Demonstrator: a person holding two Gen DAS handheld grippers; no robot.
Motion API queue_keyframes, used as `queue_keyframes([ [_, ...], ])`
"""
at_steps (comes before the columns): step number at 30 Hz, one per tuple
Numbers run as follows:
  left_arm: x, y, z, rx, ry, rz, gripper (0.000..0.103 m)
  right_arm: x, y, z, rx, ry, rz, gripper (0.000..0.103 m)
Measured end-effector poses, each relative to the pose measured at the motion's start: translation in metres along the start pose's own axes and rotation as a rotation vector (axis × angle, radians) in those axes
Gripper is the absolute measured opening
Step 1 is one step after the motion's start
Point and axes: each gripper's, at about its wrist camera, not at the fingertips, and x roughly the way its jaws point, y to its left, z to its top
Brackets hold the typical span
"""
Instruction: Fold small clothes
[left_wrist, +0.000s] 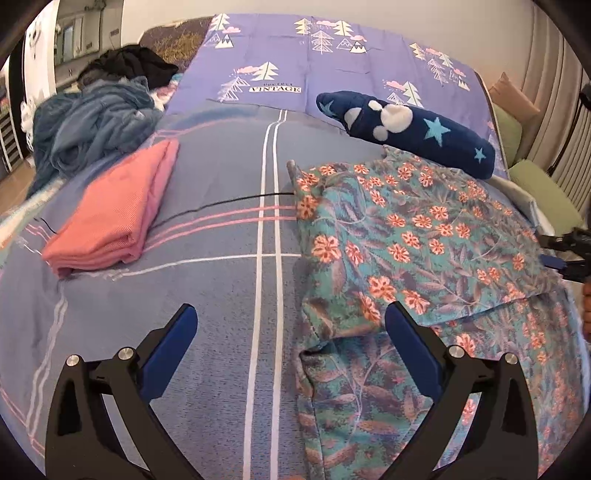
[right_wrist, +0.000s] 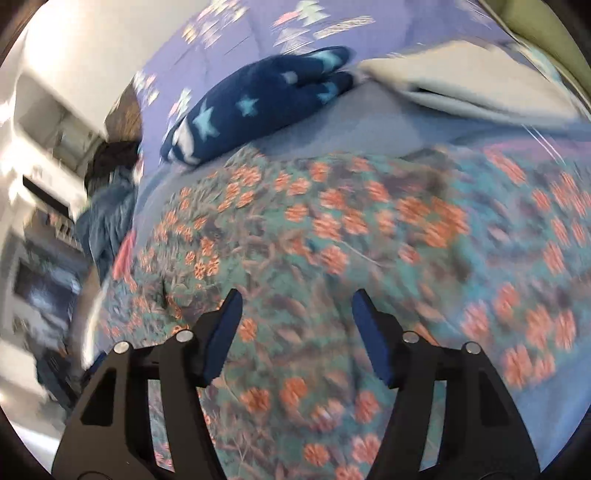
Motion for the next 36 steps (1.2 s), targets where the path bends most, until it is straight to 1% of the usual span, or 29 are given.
queue_keyframes([
  [1,0.001,0.002,0.000,-0.011,0.005,-0.020,0.093,0.006,0.009,0.002,-0.050,0.007,-0.033,0.044],
  [2,0.002,0.003,0.000,-0.021,0.011,-0.038,0.090,0.010,0.016,0.003,-0.086,0.003,-0.073,0.008],
  [4,0.004,0.006,0.000,-0.041,0.019,-0.066,0.072,0.011,0.031,0.005,-0.136,-0.022,-0.137,0.007],
  [7,0.005,0.011,-0.001,-0.071,0.017,-0.095,0.054,-0.019,0.034,0.007,-0.103,-0.166,-0.173,0.009],
  [8,0.004,0.012,-0.001,-0.076,0.016,-0.103,0.052,-0.028,0.026,0.009,-0.048,-0.214,-0.250,0.018],
  [9,0.004,0.012,-0.001,-0.079,0.015,-0.108,0.048,-0.028,0.018,0.012,-0.017,-0.217,-0.331,0.023],
  [10,0.004,0.012,-0.002,-0.079,0.015,-0.107,0.045,-0.021,0.009,0.014,-0.006,-0.177,-0.412,0.032],
  [11,0.004,0.011,-0.002,-0.079,0.014,-0.107,0.045,-0.013,0.000,0.016,0.008,-0.117,-0.480,0.036],
  [12,0.003,0.011,-0.002,-0.077,0.013,-0.110,0.045,-0.012,-0.007,0.015,0.042,-0.093,-0.503,0.036],
  [13,0.002,0.010,-0.002,-0.077,0.012,-0.113,0.045,-0.015,-0.009,0.015,0.068,-0.099,-0.490,0.036],
  [14,0.002,0.011,-0.002,-0.077,0.011,-0.116,0.045,-0.022,-0.004,0.017,0.084,-0.133,-0.448,0.037],
  [15,0.001,0.011,-0.002,-0.077,0.011,-0.121,0.045,-0.026,0.004,0.020,0.068,-0.156,-0.419,0.039],
  [16,0.001,0.010,-0.002,-0.075,0.011,-0.129,0.045,-0.029,0.026,0.026,0.000,-0.185,-0.359,0.048],
  [17,0.000,0.010,-0.002,-0.073,0.011,-0.136,0.045,-0.029,0.045,0.029,-0.065,-0.192,-0.313,0.058],
  [18,-0.001,0.009,-0.002,-0.068,0.009,-0.143,0.045,-0.024,0.072,0.034,-0.158,-0.176,-0.240,0.063],
  [19,-0.002,0.009,-0.002,-0.065,0.008,-0.149,0.045,-0.014,0.100,0.038,-0.252,-0.130,-0.147,0.067],
  [20,-0.003,0.008,-0.002,-0.058,0.003,-0.161,0.045,-0.006,0.121,0.042,-0.312,-0.087,-0.082,0.067],
  [21,-0.005,0.007,-0.002,-0.052,-0.003,-0.170,0.038,0.010,0.151,0.045,-0.394,-0.012,-0.010,0.067],
  [22,-0.007,0.006,-0.002,-0.046,-0.008,-0.181,0.024,0.025,0.176,0.047,-0.451,0.040,0.021,0.067],
  [23,-0.007,0.005,-0.001,-0.045,-0.010,-0.199,0.019,0.037,0.195,0.047,-0.495,0.073,0.034,0.067],
  [26,-0.004,0.007,-0.002,-0.054,0.002,-0.210,0.016,0.079,0.248,0.048,-0.608,0.175,0.070,0.067],
  [28,-0.002,0.009,-0.002,-0.063,0.007,-0.223,0.016,0.108,0.278,0.047,-0.657,0.265,0.101,0.064],
  [30,-0.003,0.010,-0.002,-0.063,0.004,-0.233,0.016,0.128,0.300,0.042,-0.713,0.317,0.101,0.061],
  [31,-0.004,0.010,-0.002,-0.060,0.001,-0.237,0.016,0.137,0.313,0.038,-0.755,0.342,0.088,0.056],
  [32,-0.004,0.010,-0.002,-0.058,0.000,-0.239,0.016,0.144,0.318,0.035,-0.780,0.367,0.075,0.046],
  [33,-0.004,0.009,-0.002,-0.055,0.000,-0.241,0.016,0.154,0.322,0.032,-0.795,0.420,0.064,0.038],
  [34,-0.004,0.009,-0.003,-0.053,0.000,-0.242,0.016,0.161,0.321,0.029,-0.791,0.463,0.062,0.027],
  [35,-0.004,0.009,-0.003,-0.053,0.001,-0.244,0.016,0.170,0.318,0.029,-0.759,0.528,0.067,0.027],
  [36,-0.004,0.010,-0.003,-0.055,0.003,-0.247,0.016,0.174,0.313,0.028,-0.736,0.556,0.088,0.028],
])
